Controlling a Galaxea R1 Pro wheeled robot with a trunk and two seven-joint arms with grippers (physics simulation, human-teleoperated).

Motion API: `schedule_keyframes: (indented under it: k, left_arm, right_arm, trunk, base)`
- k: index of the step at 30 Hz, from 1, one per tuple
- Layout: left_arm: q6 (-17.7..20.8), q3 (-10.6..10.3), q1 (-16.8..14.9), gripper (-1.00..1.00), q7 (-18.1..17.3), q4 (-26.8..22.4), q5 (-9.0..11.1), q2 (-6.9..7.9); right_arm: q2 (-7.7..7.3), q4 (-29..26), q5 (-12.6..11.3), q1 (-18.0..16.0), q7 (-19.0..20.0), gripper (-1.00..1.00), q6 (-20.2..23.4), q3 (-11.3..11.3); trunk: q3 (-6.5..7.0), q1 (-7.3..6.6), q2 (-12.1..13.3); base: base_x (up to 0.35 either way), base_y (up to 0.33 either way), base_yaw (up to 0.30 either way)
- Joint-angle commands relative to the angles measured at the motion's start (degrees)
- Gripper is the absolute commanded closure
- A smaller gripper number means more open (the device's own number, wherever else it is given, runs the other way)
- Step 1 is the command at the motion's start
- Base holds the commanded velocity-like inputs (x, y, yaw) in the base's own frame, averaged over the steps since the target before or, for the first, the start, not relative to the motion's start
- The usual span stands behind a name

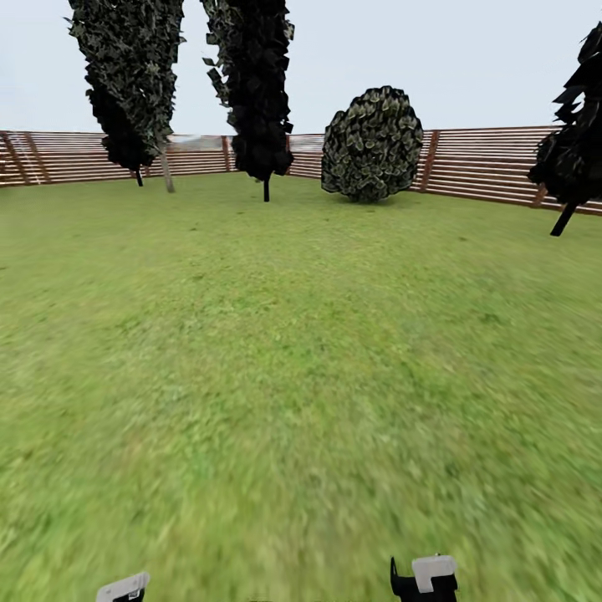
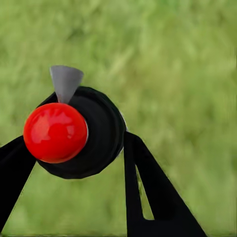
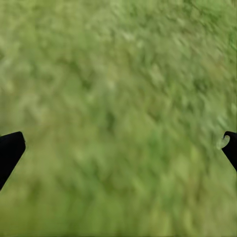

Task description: In the garden, pick up the pesticide atomizer on the floor and spray pesticide onto both trees until each tree trunk is fully covered.

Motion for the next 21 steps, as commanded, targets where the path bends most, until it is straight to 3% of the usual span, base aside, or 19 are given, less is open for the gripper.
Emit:
schedule_keyframes:
  k: [1,21]
  left_arm:
    - [-0.2,0.3,-0.1,1.0,-0.3,0.1,0.1,0.0]
    - [-0.2,0.3,-0.1,1.0,-0.3,0.1,0.1,0.0]
  right_arm:
    - [0.01,0.0,0.6,0.0,-0.4,-1.0,-0.1,-0.2]
    - [0.01,0.0,0.6,0.0,-0.4,-1.0,-0.1,-0.2]
  trunk:
    - [-0.05,-0.01,0.0]
    - [-0.05,-0.01,0.0]
  base:
    - [-0.015,0.005,0.278]
    - [-0.001,0.0,0.281]
